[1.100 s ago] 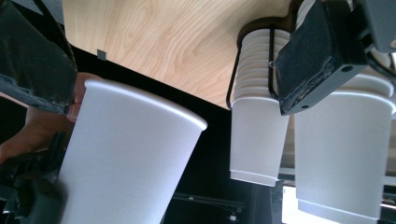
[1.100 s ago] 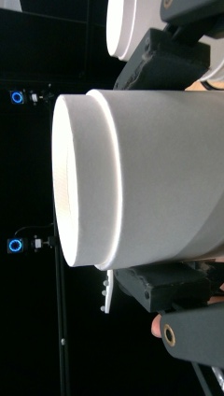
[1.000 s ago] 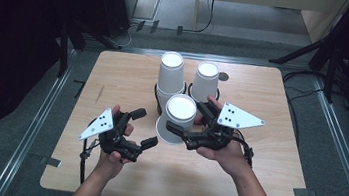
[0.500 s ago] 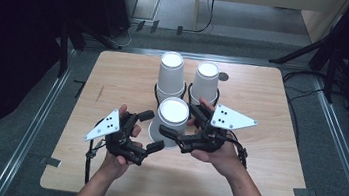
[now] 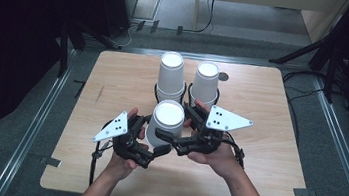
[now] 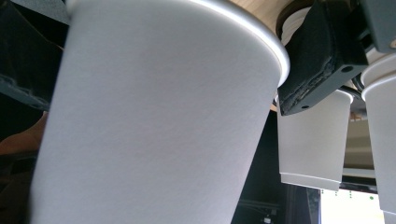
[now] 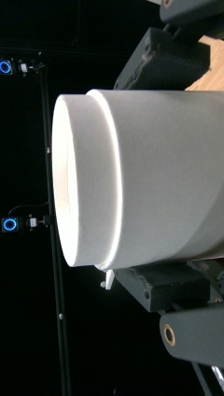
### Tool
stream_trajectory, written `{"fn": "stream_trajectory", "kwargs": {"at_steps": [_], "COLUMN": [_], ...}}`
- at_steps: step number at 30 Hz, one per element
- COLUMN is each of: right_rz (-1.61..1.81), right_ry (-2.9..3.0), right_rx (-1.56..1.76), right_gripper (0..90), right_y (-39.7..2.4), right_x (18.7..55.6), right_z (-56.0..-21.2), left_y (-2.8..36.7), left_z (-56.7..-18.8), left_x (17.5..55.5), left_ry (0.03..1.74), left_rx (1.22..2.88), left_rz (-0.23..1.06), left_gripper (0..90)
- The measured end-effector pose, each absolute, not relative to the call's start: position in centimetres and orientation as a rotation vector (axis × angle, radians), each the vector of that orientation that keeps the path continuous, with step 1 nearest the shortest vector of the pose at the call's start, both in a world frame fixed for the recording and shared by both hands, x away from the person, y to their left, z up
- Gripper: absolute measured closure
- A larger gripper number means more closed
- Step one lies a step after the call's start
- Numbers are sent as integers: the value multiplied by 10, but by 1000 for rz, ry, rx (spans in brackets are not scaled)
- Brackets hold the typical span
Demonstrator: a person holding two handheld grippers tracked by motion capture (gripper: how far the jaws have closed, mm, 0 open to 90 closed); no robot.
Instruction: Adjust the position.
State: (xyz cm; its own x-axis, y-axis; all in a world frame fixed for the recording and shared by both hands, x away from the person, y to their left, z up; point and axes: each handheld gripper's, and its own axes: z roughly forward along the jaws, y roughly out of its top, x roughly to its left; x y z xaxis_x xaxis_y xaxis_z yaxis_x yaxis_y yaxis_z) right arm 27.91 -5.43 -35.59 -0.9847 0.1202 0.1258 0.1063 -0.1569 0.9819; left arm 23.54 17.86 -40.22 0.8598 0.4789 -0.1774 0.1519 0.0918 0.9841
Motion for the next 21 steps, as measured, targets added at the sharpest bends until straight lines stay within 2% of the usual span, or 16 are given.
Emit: {"fn": "stream_trajectory", "kwargs": {"at_steps": [12, 21], "right_rz": [2397, 2405], "right_ry": [2027, 2021], "right_rx": [296, 296], "right_gripper": [222, 223], "right_y": [-56, -57], "right_x": [280, 280], "right_z": [-357, -358], "left_y": [175, 174], "left_z": [-403, -404], "left_x": [236, 235], "left_ry": [527, 519], "left_rx": [1479, 1491], "left_rz": [274, 291], "left_gripper": [0, 51]}}
